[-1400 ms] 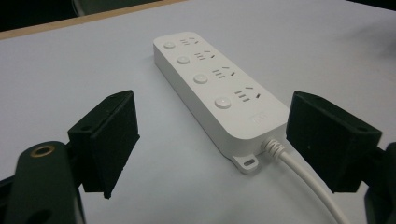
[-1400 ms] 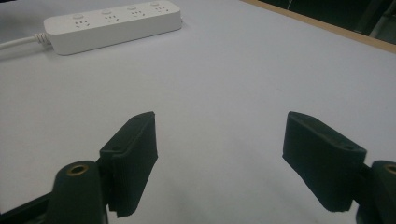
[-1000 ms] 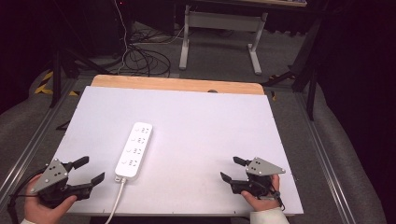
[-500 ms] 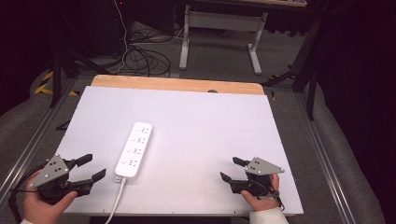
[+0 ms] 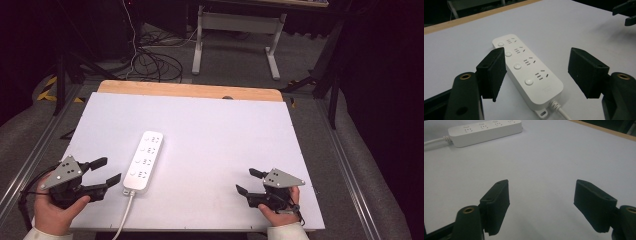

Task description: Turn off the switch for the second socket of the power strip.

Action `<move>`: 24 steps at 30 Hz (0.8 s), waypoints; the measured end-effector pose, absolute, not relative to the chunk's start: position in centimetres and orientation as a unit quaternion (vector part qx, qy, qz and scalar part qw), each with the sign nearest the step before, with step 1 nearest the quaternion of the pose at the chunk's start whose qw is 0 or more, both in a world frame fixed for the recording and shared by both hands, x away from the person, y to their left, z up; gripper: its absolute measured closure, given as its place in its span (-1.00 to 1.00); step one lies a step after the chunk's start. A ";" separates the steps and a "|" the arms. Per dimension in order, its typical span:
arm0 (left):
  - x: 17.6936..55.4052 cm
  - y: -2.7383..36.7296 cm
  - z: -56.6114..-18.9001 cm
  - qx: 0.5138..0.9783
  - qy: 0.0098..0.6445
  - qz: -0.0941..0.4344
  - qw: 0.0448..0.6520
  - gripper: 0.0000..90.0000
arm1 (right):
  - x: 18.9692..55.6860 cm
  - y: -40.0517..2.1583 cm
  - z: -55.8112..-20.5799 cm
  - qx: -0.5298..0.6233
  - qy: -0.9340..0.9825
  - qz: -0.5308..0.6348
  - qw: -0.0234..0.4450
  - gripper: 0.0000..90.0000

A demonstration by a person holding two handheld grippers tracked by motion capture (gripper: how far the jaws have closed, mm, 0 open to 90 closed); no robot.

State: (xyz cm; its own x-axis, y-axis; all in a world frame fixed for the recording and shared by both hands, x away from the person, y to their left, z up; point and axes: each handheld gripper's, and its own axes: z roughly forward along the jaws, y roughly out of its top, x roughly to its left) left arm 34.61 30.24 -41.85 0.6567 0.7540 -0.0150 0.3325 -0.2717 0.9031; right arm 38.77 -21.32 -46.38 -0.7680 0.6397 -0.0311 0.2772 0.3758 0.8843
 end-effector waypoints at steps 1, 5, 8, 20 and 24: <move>34.6 30.2 -41.8 0.768 0.354 0.216 0.489 -0.30 | 38.8 -21.3 -46.4 0.284 0.808 0.480 0.189 -0.36; 35.2 29.9 -41.6 0.772 0.348 0.216 0.486 -0.30 | 38.8 -21.3 -46.4 0.284 0.808 0.481 0.187 -0.36; 35.4 29.8 -41.5 0.772 0.349 0.212 0.486 -0.30 | 38.8 -21.4 -46.4 0.284 0.807 0.482 0.187 -0.36; 37.1 28.6 -41.0 0.782 0.342 0.206 0.479 -0.27 | 38.8 -21.4 -46.4 0.283 0.807 0.484 0.185 -0.36; 37.6 28.3 -41.1 0.783 0.342 0.204 0.478 -0.26 | 38.8 -21.4 -46.4 0.283 0.807 0.484 0.185 -0.36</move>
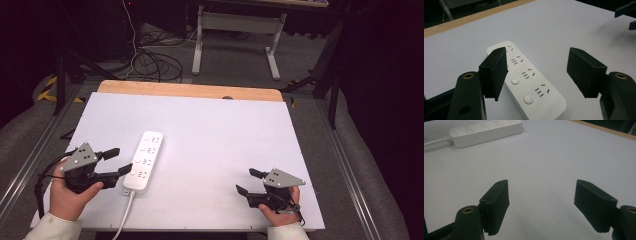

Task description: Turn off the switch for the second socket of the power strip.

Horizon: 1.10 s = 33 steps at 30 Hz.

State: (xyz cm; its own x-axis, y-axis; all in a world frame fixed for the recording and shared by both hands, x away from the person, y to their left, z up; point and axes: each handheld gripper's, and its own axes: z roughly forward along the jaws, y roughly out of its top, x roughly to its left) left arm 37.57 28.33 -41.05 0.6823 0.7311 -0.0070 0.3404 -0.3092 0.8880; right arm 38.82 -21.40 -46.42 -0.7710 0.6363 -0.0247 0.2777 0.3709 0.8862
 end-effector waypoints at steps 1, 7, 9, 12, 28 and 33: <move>37.7 28.2 -41.1 0.783 0.343 0.203 0.477 -0.26 | 38.8 -21.4 -46.4 0.283 0.807 0.484 0.185 -0.36; 38.5 28.0 -41.2 0.784 0.346 0.203 0.473 -0.25 | 38.8 -21.4 -46.5 0.283 0.807 0.485 0.184 -0.36; 38.7 28.0 -41.3 0.785 0.349 0.201 0.471 -0.25 | 38.8 -21.4 -46.5 0.283 0.807 0.485 0.184 -0.36; 39.1 28.0 -41.5 0.786 0.351 0.200 0.469 -0.22 | 38.8 -21.4 -46.5 0.283 0.808 0.484 0.183 -0.36; 40.8 28.3 -42.2 0.797 0.358 0.172 0.455 0.98 | 38.9 -21.5 -46.5 0.284 0.807 0.486 0.177 -0.36; 41.3 28.2 -42.5 0.803 0.365 0.167 0.440 1.00 | 38.9 -21.5 -46.5 0.284 0.808 0.486 0.174 -0.35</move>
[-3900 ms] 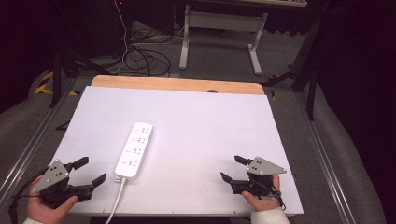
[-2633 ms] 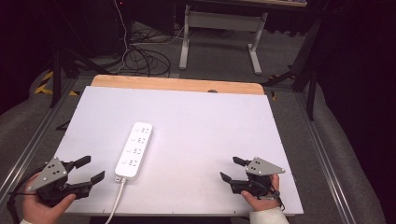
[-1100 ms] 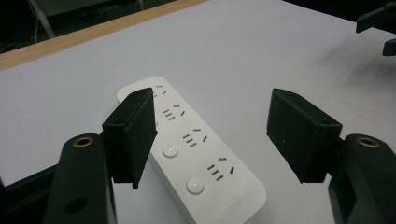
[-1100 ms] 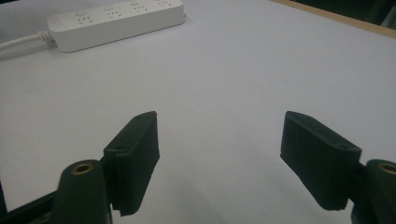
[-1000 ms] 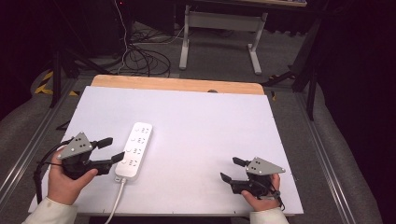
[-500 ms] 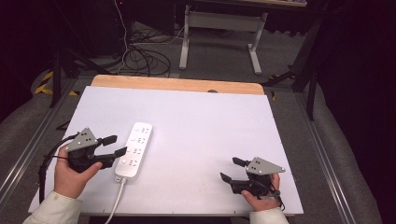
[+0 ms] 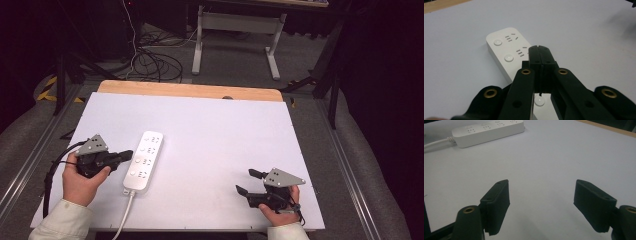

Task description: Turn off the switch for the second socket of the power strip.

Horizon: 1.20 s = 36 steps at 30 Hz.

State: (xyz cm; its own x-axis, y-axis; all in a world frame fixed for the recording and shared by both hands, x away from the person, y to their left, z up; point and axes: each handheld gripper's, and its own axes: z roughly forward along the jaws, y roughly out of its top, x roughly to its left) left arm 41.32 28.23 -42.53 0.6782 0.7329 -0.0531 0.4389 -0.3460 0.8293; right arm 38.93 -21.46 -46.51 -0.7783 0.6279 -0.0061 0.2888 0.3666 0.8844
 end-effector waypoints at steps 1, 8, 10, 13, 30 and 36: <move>41.3 28.2 -42.5 0.803 0.365 0.167 0.440 1.00 | 38.9 -21.5 -46.5 0.284 0.808 0.486 0.174 -0.35; 42.3 27.8 -43.2 0.803 0.386 0.145 0.430 1.00 | 38.9 -21.4 -46.5 0.282 0.809 0.485 0.174 -0.35; 42.4 27.7 -43.4 0.801 0.395 0.139 0.429 1.00 | 38.9 -21.5 -46.5 0.283 0.809 0.485 0.174 -0.35; 42.7 27.5 -43.7 0.801 0.402 0.137 0.422 1.00 | 39.0 -21.5 -46.5 0.282 0.809 0.485 0.175 -0.35; 44.0 27.1 -45.0 0.809 0.416 0.123 0.396 1.00 | 38.9 -21.5 -46.5 0.281 0.810 0.485 0.174 -0.34; 44.3 26.9 -45.5 0.813 0.418 0.121 0.386 1.00 | 39.0 -21.5 -46.5 0.281 0.810 0.485 0.173 -0.34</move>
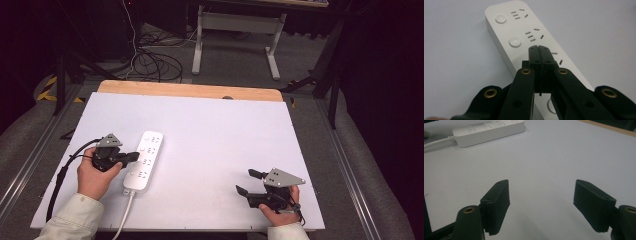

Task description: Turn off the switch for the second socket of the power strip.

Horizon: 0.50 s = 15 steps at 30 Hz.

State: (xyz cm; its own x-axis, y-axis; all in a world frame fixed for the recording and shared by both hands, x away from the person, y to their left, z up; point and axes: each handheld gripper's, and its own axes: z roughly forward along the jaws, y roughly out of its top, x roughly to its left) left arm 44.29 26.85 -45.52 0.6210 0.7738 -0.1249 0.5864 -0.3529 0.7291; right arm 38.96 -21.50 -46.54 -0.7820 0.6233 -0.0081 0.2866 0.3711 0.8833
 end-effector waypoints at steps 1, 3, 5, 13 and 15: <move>44.4 26.8 -45.6 0.816 0.416 0.123 0.383 1.00 | 39.0 -21.5 -46.5 0.281 0.809 0.486 0.173 -0.34; 44.4 26.8 -45.7 0.815 0.418 0.121 0.383 1.00 | 39.0 -21.5 -46.5 0.281 0.809 0.486 0.173 -0.34; 44.5 26.7 -45.8 0.816 0.418 0.123 0.380 1.00 | 38.9 -21.5 -46.5 0.281 0.810 0.486 0.172 -0.34; 44.6 26.6 -46.0 0.821 0.415 0.129 0.371 1.00 | 39.0 -21.5 -46.6 0.280 0.810 0.487 0.169 -0.34; 44.5 26.5 -46.1 0.820 0.415 0.129 0.372 1.00 | 39.0 -21.5 -46.6 0.280 0.810 0.487 0.169 -0.34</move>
